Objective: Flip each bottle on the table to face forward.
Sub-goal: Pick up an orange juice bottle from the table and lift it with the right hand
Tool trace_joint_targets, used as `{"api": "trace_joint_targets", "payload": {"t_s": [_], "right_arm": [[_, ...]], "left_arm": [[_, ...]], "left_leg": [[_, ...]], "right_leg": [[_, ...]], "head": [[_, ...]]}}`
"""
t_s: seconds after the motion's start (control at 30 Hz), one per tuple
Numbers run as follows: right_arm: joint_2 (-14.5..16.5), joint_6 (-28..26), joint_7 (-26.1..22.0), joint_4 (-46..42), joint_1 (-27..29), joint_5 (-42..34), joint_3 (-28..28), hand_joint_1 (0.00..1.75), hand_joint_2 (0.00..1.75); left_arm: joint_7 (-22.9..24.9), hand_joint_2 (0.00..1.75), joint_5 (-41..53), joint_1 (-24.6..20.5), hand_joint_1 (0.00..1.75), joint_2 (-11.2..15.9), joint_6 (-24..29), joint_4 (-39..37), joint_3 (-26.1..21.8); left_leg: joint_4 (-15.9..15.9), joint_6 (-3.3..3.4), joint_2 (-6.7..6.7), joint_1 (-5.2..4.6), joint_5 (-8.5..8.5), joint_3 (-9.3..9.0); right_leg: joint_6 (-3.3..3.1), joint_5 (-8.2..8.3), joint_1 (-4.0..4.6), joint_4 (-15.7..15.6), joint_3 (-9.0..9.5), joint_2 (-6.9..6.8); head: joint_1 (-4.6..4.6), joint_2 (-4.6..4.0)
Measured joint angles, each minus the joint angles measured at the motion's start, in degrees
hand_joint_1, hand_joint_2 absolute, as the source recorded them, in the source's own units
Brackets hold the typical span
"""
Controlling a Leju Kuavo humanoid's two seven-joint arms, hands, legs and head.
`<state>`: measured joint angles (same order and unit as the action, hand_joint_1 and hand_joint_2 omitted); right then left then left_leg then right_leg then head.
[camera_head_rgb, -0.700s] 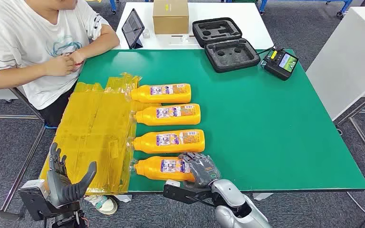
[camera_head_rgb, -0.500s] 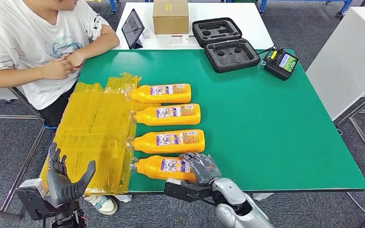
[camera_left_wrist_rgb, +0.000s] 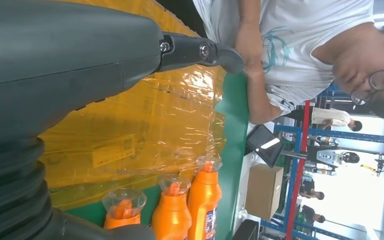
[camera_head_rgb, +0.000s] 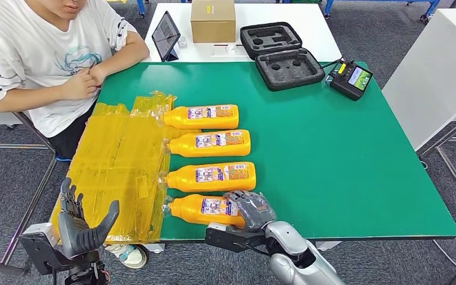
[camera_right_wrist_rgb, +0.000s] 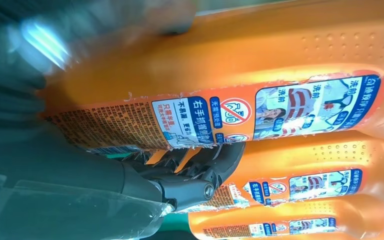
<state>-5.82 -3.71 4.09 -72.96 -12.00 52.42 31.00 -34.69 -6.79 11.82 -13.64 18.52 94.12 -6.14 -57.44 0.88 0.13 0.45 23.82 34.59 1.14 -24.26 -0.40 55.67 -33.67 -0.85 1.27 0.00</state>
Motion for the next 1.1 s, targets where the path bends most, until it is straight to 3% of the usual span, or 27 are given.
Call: {"api": "trace_joint_targets", "payload": {"t_s": [0.2, 0.3, 0.43, 0.53, 0.7, 0.83, 1.1], "right_arm": [[-0.1, -0.1, -2.2, 0.0, -0.4, -1.6, 0.1, 1.75, 1.75], [-0.1, -1.4, -11.9, -0.2, -0.3, -8.6, -0.2, 1.75, 1.75], [1.7, -5.0, -26.8, -2.5, 1.4, -23.5, -1.9, 1.75, 1.75], [4.0, -11.0, -33.5, -5.1, 1.9, -32.5, -5.4, 1.75, 1.75], [7.4, -27.4, -41.8, -8.2, 3.9, -41.6, -10.8, 1.75, 1.75], [8.7, -32.1, -43.7, -10.9, 6.7, -43.5, -12.6, 1.75, 1.75], [9.6, -33.0, -44.0, -13.1, 8.9, -44.0, -13.2, 1.75, 1.75]], "left_arm": [[-1.2, 1.75, 1.8, 0.0, 0.0, 0.0, 2.4, 0.0, 0.0], [-1.3, 1.75, 0.8, -0.3, 0.0, 0.0, 2.0, -0.2, 0.1], [-2.0, 1.75, -0.9, -1.1, 0.0, 0.0, 1.5, -1.1, 0.1], [-3.2, 1.75, -3.0, -1.1, 0.0, -0.3, 2.9, -1.4, -0.2], [-5.2, 1.75, -6.1, -0.3, 0.0, -3.0, 10.2, 3.0, -4.4], [-5.4, 1.75, -8.5, 0.9, 0.0, -4.2, 9.1, 5.2, -6.4], [-5.4, 1.75, -9.0, 1.3, 0.0, -5.1, 8.5, 5.9, -7.4]], "left_leg": [[0.0, 0.0, 0.0, 0.0, 0.0, 0.0], [0.0, 0.0, 0.0, 0.0, 0.0, 0.03], [0.0, 0.01, 0.0, 0.01, -0.04, 0.16], [0.0, 0.01, 0.0, 0.03, -0.05, 0.23], [0.0, 0.02, 0.0, -0.01, -0.04, 0.3], [0.0, 0.07, -0.01, -0.08, 0.01, 0.37], [0.0, 0.08, -0.01, -0.08, 0.01, 0.38]], "right_leg": [[0.0, 0.0, 0.0, 0.0, 0.02, 0.0], [0.0, 0.02, 0.0, 0.0, -0.01, 0.01], [0.02, 0.04, 0.01, 0.0, -0.14, 0.01], [0.01, 0.04, 0.02, 0.0, -0.2, 0.01], [0.03, 0.02, 0.01, 0.0, -0.25, 0.01], [0.08, -0.01, -0.02, 0.0, -0.3, -0.01], [0.1, -0.03, -0.02, 0.0, -0.32, 0.0]], "head": [[0.01, 0.0], [-0.01, 0.0], [0.02, 0.0], [0.02, 0.0], [0.01, 0.0], [-0.01, 0.0], [-0.01, 0.0]]}}
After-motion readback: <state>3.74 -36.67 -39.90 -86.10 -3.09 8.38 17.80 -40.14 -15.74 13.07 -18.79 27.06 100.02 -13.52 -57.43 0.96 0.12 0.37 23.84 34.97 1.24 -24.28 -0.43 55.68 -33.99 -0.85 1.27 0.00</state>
